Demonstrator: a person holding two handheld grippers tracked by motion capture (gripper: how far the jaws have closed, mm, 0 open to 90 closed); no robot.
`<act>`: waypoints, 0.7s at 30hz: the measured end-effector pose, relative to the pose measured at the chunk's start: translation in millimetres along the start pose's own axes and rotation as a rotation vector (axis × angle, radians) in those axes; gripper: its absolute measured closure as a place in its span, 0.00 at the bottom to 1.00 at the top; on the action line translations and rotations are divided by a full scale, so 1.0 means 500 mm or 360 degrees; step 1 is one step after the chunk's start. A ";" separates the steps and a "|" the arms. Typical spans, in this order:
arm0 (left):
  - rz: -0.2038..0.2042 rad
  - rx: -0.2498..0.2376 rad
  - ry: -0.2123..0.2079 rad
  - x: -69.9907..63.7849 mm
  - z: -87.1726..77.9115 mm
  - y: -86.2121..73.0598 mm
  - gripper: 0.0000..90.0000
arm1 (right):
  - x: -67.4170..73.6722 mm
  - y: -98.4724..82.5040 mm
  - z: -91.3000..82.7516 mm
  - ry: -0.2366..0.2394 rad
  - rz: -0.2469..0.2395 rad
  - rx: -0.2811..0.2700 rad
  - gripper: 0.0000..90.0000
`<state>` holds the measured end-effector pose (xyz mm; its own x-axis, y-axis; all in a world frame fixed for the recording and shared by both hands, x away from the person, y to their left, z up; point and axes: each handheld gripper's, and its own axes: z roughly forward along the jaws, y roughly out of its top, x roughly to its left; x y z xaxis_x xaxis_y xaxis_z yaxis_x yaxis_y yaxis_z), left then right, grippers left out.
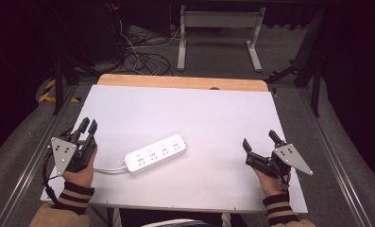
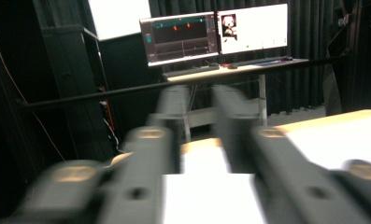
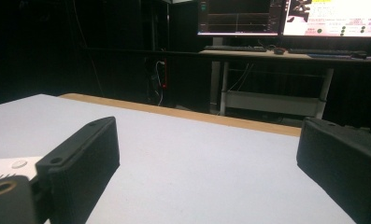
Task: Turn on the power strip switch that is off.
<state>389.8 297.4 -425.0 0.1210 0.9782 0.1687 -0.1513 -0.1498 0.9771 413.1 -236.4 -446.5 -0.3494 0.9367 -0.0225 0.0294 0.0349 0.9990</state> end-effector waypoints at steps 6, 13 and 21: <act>-0.0015 0.0001 0.0154 0.000 0.015 -0.005 0.00 | 0.000 0.000 0.000 -0.0003 0.0000 -0.0005 0.07; -0.0033 0.0012 0.0148 0.001 0.016 -0.006 0.00 | 0.000 0.001 -0.001 -0.0010 0.0001 -0.0008 0.07; -0.0059 0.0030 0.0142 0.003 0.018 -0.008 0.00 | -0.001 0.001 -0.001 -0.0011 0.0000 -0.0010 0.07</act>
<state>399.4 298.0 -427.4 0.0384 0.9919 0.1214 -0.1295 -0.1155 0.9848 412.6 -236.9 -446.1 -0.3430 0.9390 -0.0230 0.0233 0.0329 0.9992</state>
